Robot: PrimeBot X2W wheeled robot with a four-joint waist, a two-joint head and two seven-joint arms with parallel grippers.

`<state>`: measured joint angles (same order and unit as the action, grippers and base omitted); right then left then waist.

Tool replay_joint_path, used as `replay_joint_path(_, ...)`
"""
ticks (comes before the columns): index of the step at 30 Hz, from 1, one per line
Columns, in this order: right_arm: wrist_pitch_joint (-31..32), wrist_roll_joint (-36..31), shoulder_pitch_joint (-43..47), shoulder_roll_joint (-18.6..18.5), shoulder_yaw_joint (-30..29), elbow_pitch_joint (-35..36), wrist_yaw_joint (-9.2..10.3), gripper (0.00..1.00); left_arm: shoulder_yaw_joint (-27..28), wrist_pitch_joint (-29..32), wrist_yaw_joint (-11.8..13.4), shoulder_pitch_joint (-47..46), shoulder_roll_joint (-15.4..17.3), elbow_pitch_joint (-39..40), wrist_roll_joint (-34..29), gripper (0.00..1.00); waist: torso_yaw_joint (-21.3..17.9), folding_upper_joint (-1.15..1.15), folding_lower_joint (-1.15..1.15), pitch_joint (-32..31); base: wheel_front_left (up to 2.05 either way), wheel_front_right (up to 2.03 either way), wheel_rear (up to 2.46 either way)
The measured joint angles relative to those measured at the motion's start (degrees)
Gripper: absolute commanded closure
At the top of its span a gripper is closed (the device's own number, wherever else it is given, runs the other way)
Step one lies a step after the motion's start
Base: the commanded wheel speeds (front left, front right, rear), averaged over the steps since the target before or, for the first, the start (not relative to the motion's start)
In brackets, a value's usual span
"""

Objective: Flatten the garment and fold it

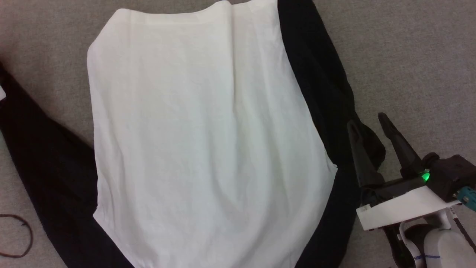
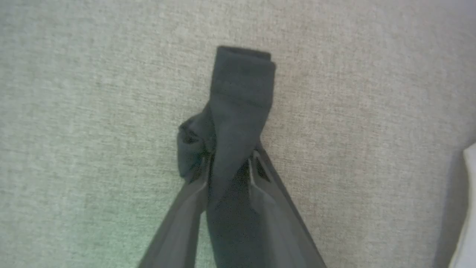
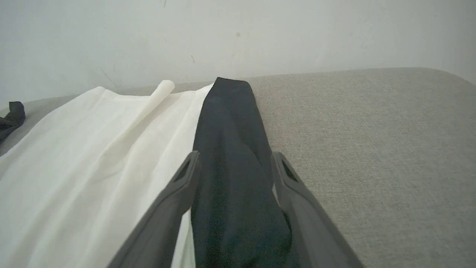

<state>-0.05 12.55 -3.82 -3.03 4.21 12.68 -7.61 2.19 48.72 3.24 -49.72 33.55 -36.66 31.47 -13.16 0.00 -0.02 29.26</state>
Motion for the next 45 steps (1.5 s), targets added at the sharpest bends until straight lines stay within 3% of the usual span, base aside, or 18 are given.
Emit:
replay_joint_path(3,0.1,0.1,-0.1,0.0,-0.3,-0.4,0.01,0.0,-0.1,-0.9,0.6,1.0,-0.5,1.3,0.1,1.0,-0.1,0.0,0.01,-0.4,0.0,0.0,0.0)
replay_joint_path(12,1.7,-0.5,1.9,0.0,-3.9,-1.1,0.01,0.0,-2.6,-12.6,0.8,6.4,-4.5,4.5,-2.9,1.0,1.1,0.0,0.03,-5.7,0.0,0.0,0.0)
replay_joint_path(19,4.4,-1.5,6.3,0.0,-7.9,0.4,0.01,0.0,-7.2,-19.2,-1.6,10.3,-7.9,15.6,-4.9,1.0,3.2,0.0,0.01,-13.3,0.0,0.0,0.0)
replay_joint_path(25,6.7,-1.9,10.3,0.0,-12.5,2.5,0.0,0.0,-15.3,-20.5,-3.7,20.7,-14.5,28.4,-5.7,1.0,5.0,0.0,0.0,-19.9,0.0,0.0,0.0)
replay_joint_path(30,8.2,-1.9,11.6,0.0,-14.2,4.2,0.01,0.0,-25.5,-19.5,-4.6,29.1,-22.4,34.2,-6.1,1.0,6.2,0.0,0.0,-24.0,0.0,0.0,0.0)
replay_joint_path(37,8.7,-1.3,11.6,0.0,-13.4,4.9,0.01,0.0,-36.2,-20.9,-5.8,33.5,-29.2,26.7,-6.4,1.0,5.9,0.0,0.01,-24.7,0.0,0.0,0.0)
replay_joint_path(41,9.0,-1.0,11.4,0.0,-12.8,4.6,0.01,0.0,-41.0,-24.2,-5.8,33.1,-30.4,20.3,-6.1,1.0,4.9,0.0,0.01,-23.2,0.0,0.0,0.0)
replay_joint_path(45,9.0,-0.9,10.9,0.0,-12.1,4.1,0.01,0.0,-45.8,-29.0,-3.2,31.2,-30.4,15.0,-3.3,1.0,3.6,0.0,0.02,-21.7,0.0,0.0,0.0)
